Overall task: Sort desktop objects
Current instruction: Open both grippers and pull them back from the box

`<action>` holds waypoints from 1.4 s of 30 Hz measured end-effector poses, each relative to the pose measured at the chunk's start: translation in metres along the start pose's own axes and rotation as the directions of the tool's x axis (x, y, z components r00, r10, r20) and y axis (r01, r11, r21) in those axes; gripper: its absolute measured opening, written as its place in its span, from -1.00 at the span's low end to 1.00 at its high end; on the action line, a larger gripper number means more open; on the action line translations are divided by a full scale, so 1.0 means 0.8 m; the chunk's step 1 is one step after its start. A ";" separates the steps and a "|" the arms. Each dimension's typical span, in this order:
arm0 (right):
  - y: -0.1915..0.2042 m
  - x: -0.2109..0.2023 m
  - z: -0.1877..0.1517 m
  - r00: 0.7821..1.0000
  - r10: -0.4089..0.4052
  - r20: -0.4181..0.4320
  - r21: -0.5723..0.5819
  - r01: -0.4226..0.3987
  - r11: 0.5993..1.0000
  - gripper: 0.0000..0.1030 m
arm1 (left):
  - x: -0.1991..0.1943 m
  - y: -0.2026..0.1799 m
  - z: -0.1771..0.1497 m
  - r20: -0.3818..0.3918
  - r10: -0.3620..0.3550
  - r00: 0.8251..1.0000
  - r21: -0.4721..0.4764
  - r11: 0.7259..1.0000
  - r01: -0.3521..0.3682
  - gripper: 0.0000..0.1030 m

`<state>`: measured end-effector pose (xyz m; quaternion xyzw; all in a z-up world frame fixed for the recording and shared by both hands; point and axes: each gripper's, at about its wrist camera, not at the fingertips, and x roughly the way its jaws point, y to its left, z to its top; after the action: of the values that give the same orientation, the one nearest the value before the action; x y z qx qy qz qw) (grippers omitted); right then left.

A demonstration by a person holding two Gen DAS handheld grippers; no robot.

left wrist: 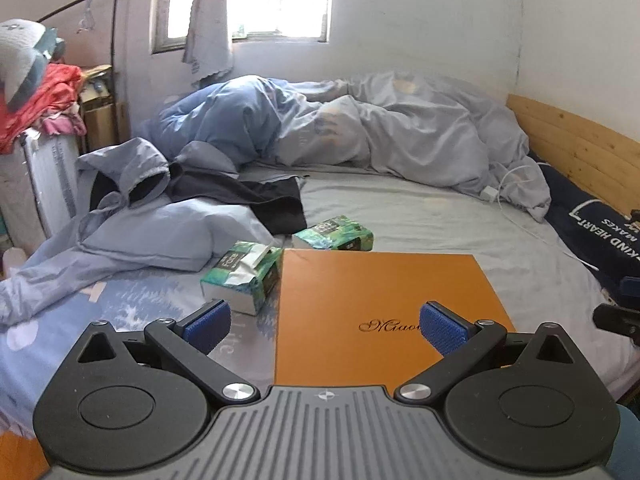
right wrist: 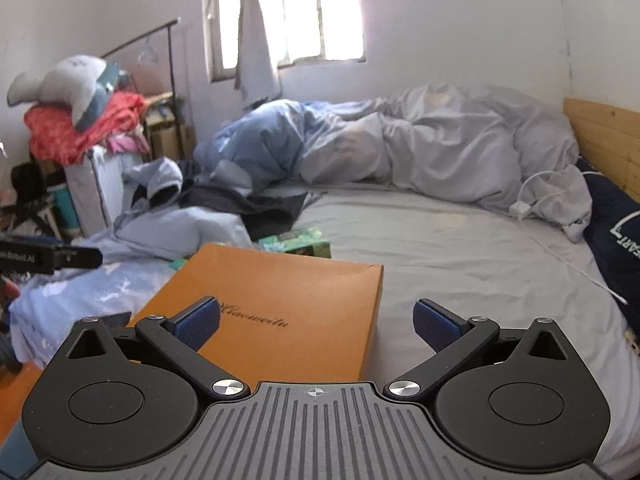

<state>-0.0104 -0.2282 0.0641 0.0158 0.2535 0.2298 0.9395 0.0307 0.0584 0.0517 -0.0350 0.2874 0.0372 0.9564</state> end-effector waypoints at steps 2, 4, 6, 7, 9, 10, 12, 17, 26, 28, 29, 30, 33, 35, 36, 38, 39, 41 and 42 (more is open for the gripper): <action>-0.001 -0.013 -0.004 1.000 -0.004 0.021 0.003 0.004 1.000 1.00 | -0.002 0.001 -0.010 0.004 -0.003 1.000 -0.015 1.000 0.003 1.00; -0.004 -0.015 -0.008 1.000 -0.009 0.026 0.007 0.009 1.000 1.00 | -0.001 0.002 -0.019 0.004 -0.013 1.000 -0.019 1.000 0.013 1.00; -0.008 -0.014 -0.013 1.000 -0.014 0.025 0.011 0.013 1.000 1.00 | -0.002 0.002 -0.030 0.023 -0.014 1.000 -0.005 1.000 0.014 1.00; -0.010 -0.013 -0.015 1.000 -0.016 0.025 0.012 0.016 1.000 1.00 | -0.001 0.001 -0.036 0.036 -0.005 0.999 0.003 1.000 0.004 1.00; -0.013 -0.012 -0.019 0.999 -0.021 0.025 0.016 0.020 1.000 1.00 | 0.001 -0.003 -0.047 0.034 0.009 0.999 0.021 1.000 -0.009 1.00; -0.015 -0.011 -0.021 0.999 -0.023 0.025 0.018 0.023 1.000 1.00 | 0.002 -0.005 -0.050 0.027 0.007 1.000 0.025 1.000 -0.008 1.00; -0.019 -0.009 -0.026 0.999 -0.028 0.024 0.021 0.027 0.999 1.00 | 0.003 -0.007 -0.056 0.020 -0.006 1.000 0.021 1.000 0.006 1.00; -0.028 -0.006 -0.036 0.999 -0.040 0.023 0.030 0.039 0.999 1.00 | -0.006 -0.020 -0.067 0.078 0.008 0.997 0.065 0.998 -0.013 1.00; 0.013 -0.017 -0.058 0.996 -0.091 0.008 0.023 0.091 0.996 1.00 | -0.016 -0.034 -0.077 0.057 0.018 0.998 0.098 0.995 -0.024 1.00; 0.014 -0.015 -0.060 0.995 -0.098 -0.005 0.024 0.098 0.995 1.00 | -0.021 -0.037 -0.078 0.061 0.007 0.998 0.107 0.994 -0.013 1.00; 0.015 -0.014 -0.061 0.995 -0.099 -0.009 0.026 0.100 0.995 1.00 | -0.022 -0.038 -0.079 0.060 -0.001 0.998 0.110 0.994 -0.006 1.00; 0.016 -0.014 -0.061 0.995 -0.099 -0.011 0.026 0.100 0.995 1.00 | -0.023 -0.039 -0.080 0.058 -0.007 0.998 0.115 0.993 0.000 1.00; 0.021 -0.013 -0.063 0.995 -0.096 -0.011 0.016 0.096 0.995 1.00 | -0.025 -0.042 -0.083 0.047 -0.017 0.999 0.135 0.991 0.010 1.00; 0.024 -0.013 -0.065 0.995 -0.094 -0.013 0.008 0.094 0.996 1.00 | -0.025 -0.043 -0.084 0.043 -0.011 0.999 0.140 0.990 0.005 1.00; 0.026 -0.012 -0.065 0.996 -0.093 -0.014 0.004 0.093 0.996 1.00 | -0.026 -0.043 -0.085 0.043 -0.008 0.999 0.142 0.990 0.002 1.00; 0.028 -0.012 -0.067 0.996 -0.091 -0.017 -0.004 0.091 0.996 1.00 | -0.028 -0.044 -0.085 0.042 -0.005 0.999 0.143 0.990 -0.001 1.00; 0.030 -0.012 -0.067 0.996 -0.090 -0.018 -0.007 0.090 0.996 1.00 | -0.028 -0.044 -0.085 0.042 -0.005 0.999 0.142 0.990 -0.001 1.00; 0.033 -0.012 -0.069 0.996 -0.088 -0.021 -0.015 0.088 0.996 1.00 | -0.028 -0.044 -0.084 0.041 -0.007 0.999 0.141 0.990 0.001 1.00; 0.034 -0.012 -0.070 0.996 -0.087 -0.022 -0.019 0.087 0.996 1.00 | -0.028 -0.045 -0.084 0.041 -0.009 0.999 0.143 0.990 0.003 1.00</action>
<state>-0.0563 -0.2125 0.0240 -0.0064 0.2626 0.1911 0.9458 -0.0215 0.0155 0.0097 0.0337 0.2693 0.0141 0.9624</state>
